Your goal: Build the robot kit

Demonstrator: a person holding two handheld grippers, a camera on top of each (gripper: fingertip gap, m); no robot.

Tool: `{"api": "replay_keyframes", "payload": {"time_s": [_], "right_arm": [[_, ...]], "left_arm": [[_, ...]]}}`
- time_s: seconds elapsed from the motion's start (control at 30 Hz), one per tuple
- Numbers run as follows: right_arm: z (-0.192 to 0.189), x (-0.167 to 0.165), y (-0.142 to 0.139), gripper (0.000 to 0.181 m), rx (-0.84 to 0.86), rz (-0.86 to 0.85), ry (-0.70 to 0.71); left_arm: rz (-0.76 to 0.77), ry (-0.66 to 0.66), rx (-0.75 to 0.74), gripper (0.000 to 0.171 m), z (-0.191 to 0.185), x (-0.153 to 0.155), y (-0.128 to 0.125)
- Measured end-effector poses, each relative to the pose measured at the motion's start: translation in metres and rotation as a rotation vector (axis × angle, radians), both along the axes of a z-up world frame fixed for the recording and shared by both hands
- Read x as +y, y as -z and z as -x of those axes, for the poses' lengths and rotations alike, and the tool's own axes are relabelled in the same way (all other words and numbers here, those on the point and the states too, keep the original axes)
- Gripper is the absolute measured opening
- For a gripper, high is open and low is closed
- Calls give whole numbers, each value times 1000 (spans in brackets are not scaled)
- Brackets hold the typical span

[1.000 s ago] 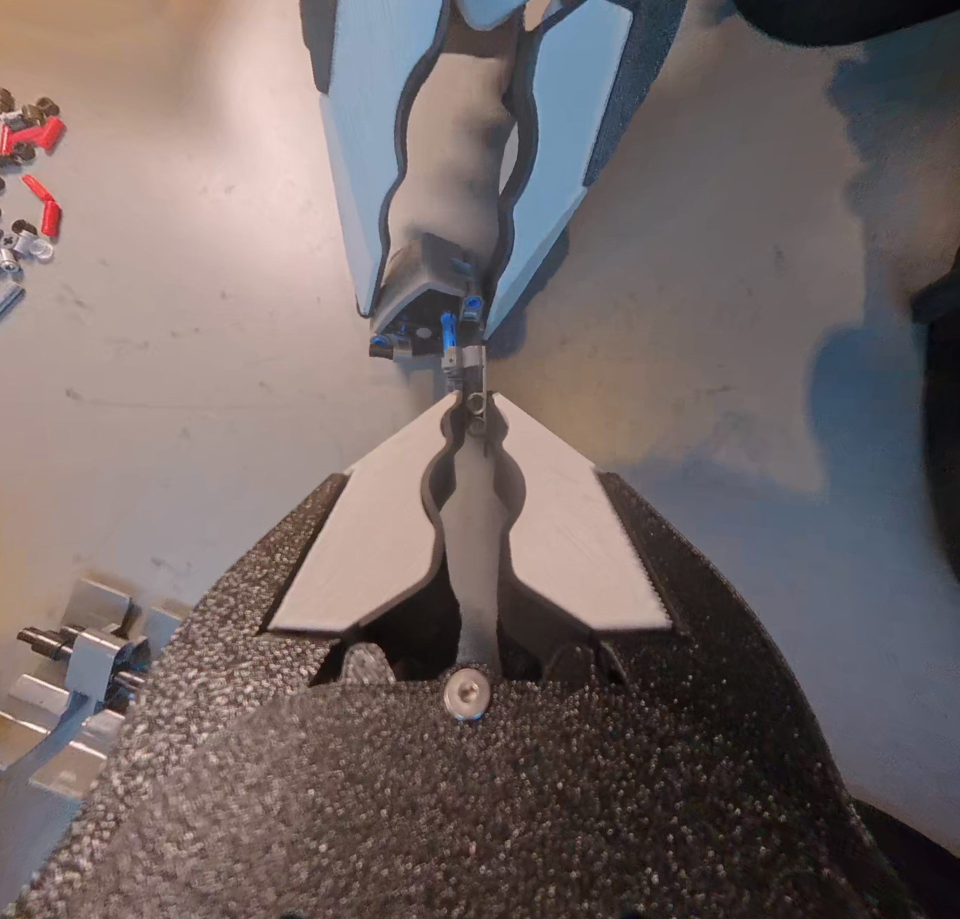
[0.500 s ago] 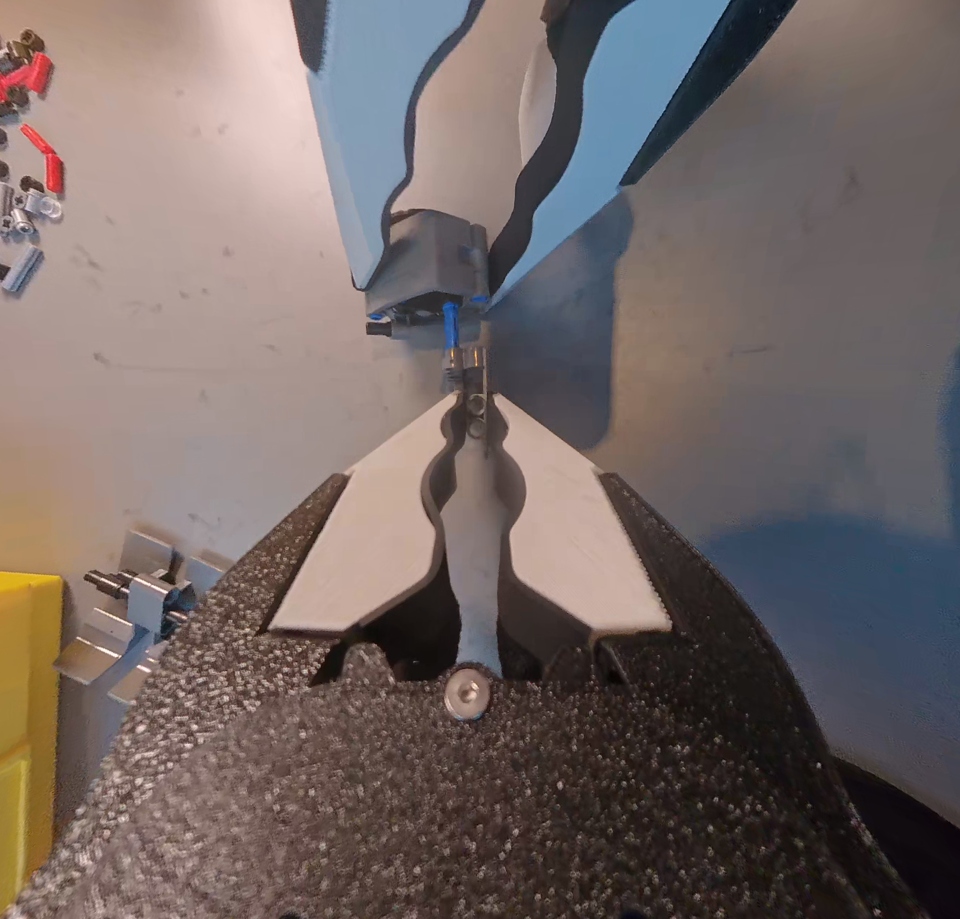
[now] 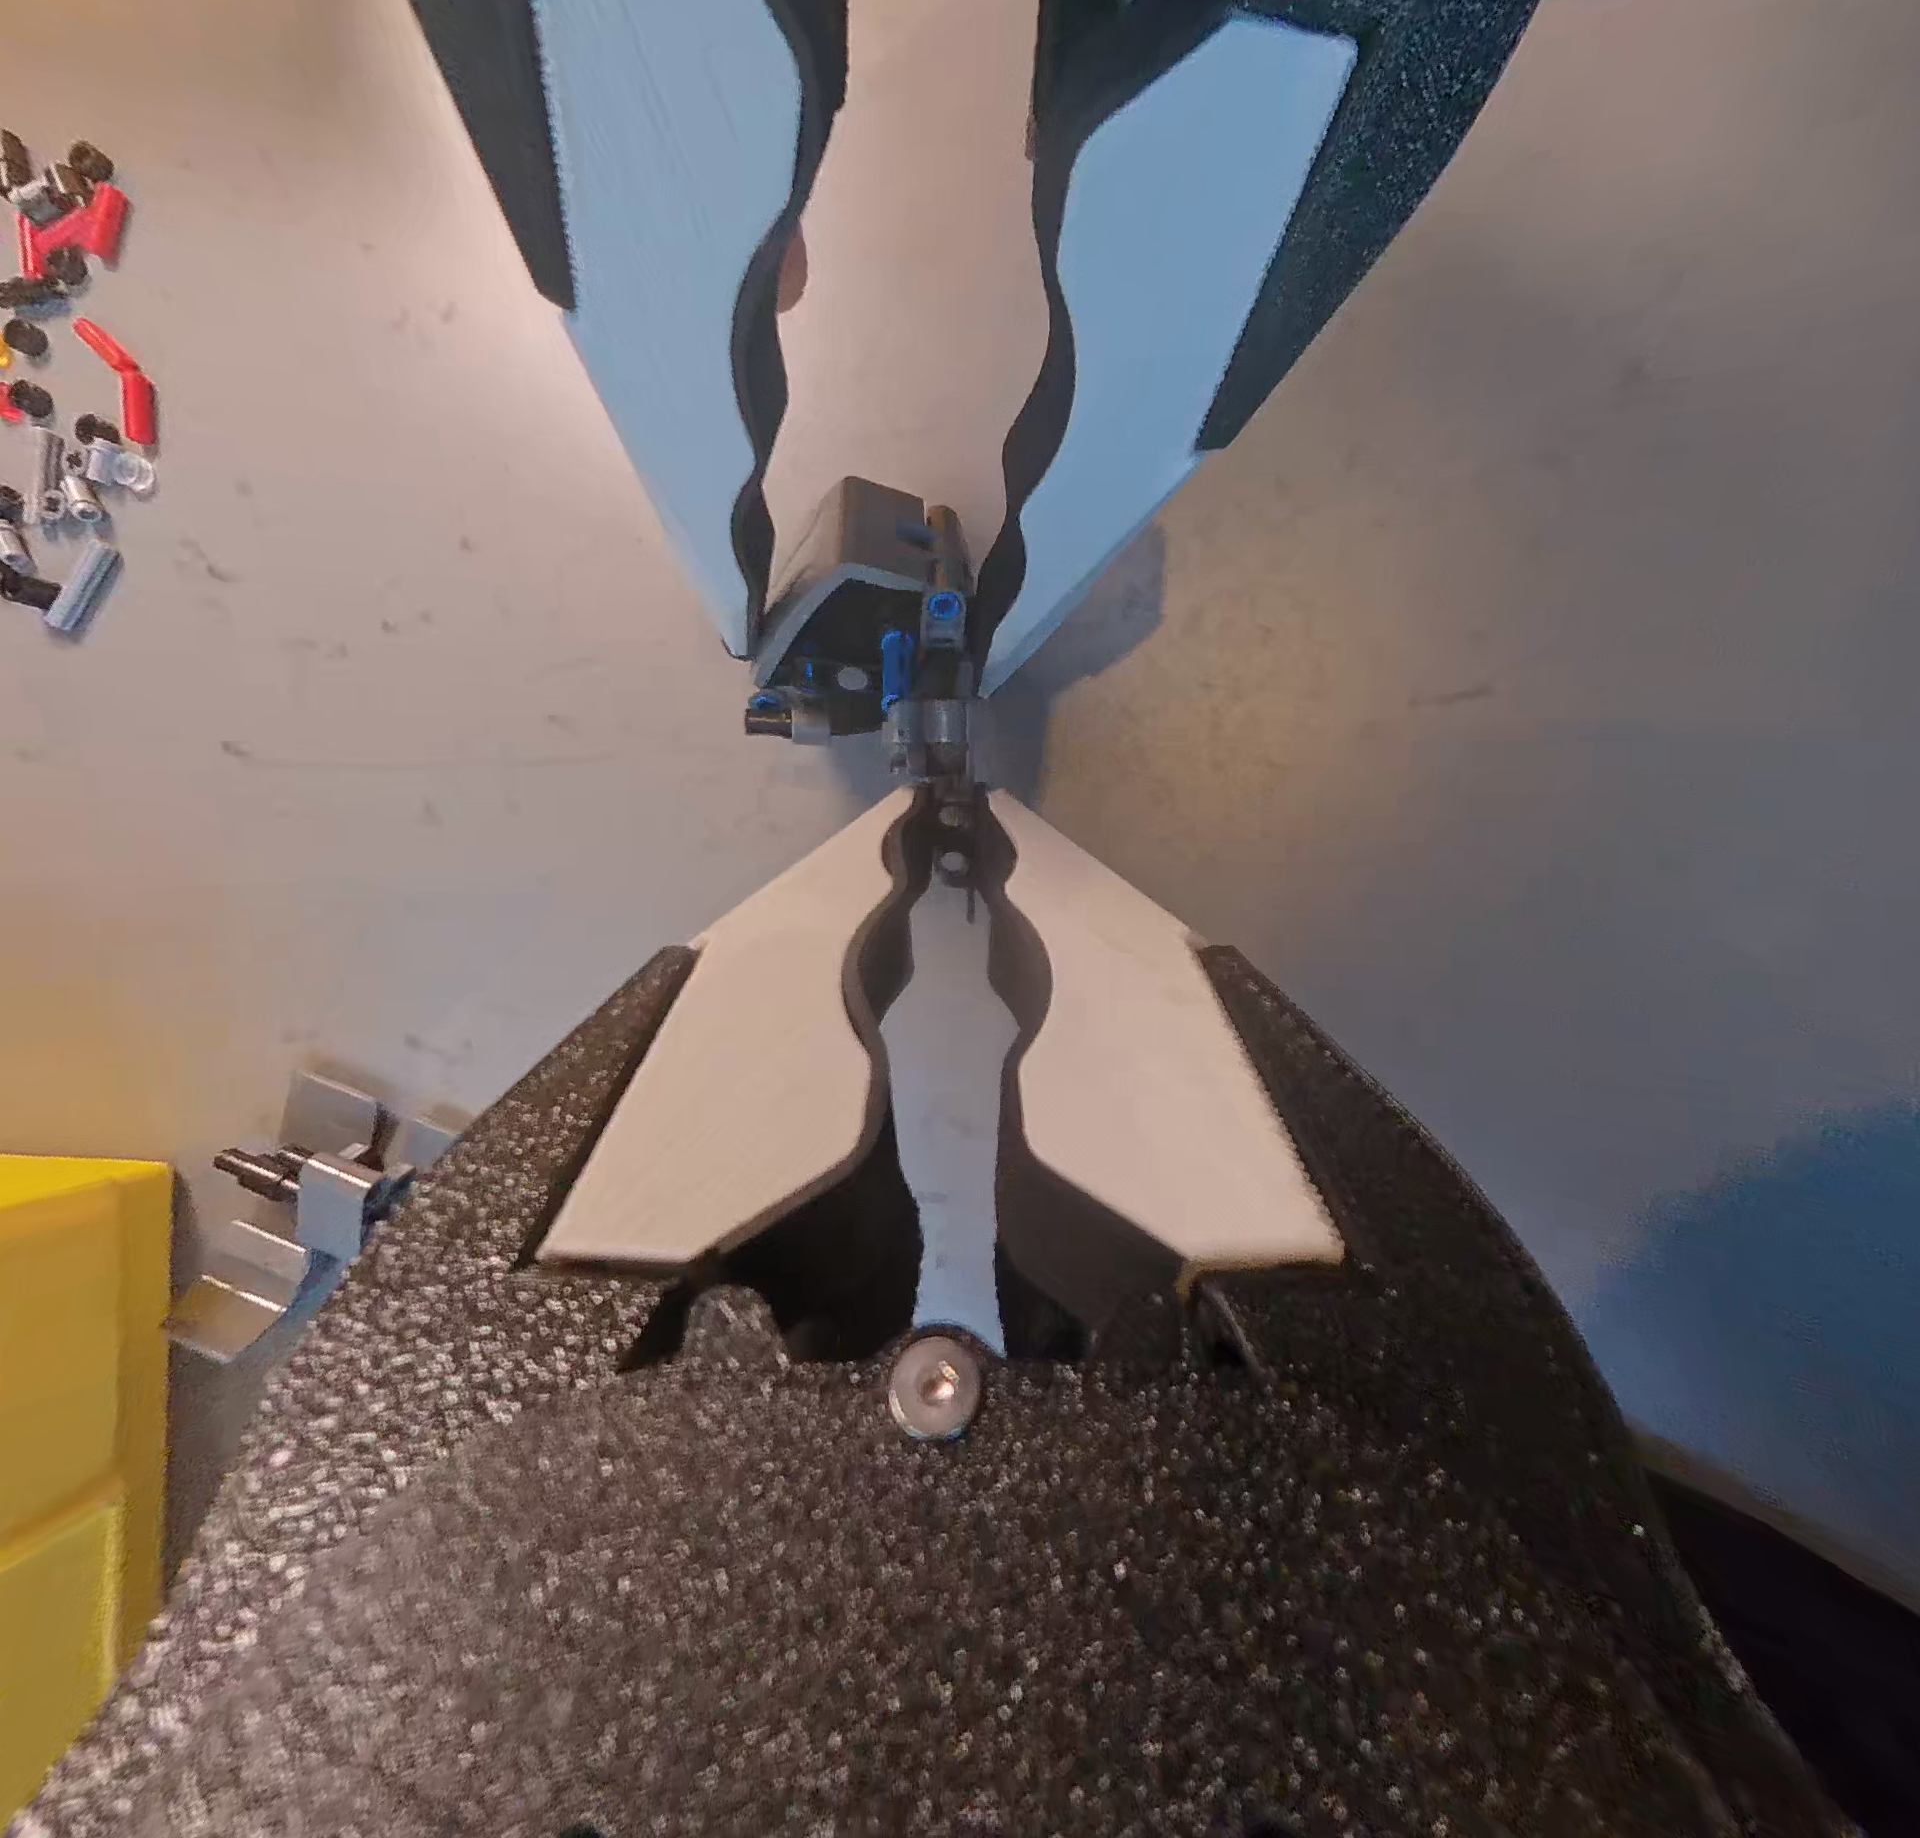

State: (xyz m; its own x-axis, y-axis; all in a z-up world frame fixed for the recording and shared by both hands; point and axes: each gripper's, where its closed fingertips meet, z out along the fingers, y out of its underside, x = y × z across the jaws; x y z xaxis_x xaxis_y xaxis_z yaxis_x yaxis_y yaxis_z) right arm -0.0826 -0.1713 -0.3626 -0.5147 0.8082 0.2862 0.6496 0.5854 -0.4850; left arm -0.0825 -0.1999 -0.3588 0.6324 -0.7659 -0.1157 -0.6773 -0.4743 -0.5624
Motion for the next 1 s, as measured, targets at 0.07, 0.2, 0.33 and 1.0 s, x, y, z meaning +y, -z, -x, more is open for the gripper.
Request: {"api": "replay_keyframes", "payload": {"time_s": [0.07, 0.2, 0.33, 1.0], "right_arm": [[0, 0, -1, 41, 31, 21, 4], [-3, 2, -2, 42, 80, 101, 26], [-8, 4, -5, 43, 125, 168, 35], [-36, 17, -9, 46, 174, 273, 47]], "left_arm": [[-25, 12, -51, 6, -1, 0, -3], [-37, 28, -117, 6, 3, -1, -3], [-46, 55, -175, 6, 3, -3, -2], [-53, 67, -233, 6, -5, -1, -4]]}}
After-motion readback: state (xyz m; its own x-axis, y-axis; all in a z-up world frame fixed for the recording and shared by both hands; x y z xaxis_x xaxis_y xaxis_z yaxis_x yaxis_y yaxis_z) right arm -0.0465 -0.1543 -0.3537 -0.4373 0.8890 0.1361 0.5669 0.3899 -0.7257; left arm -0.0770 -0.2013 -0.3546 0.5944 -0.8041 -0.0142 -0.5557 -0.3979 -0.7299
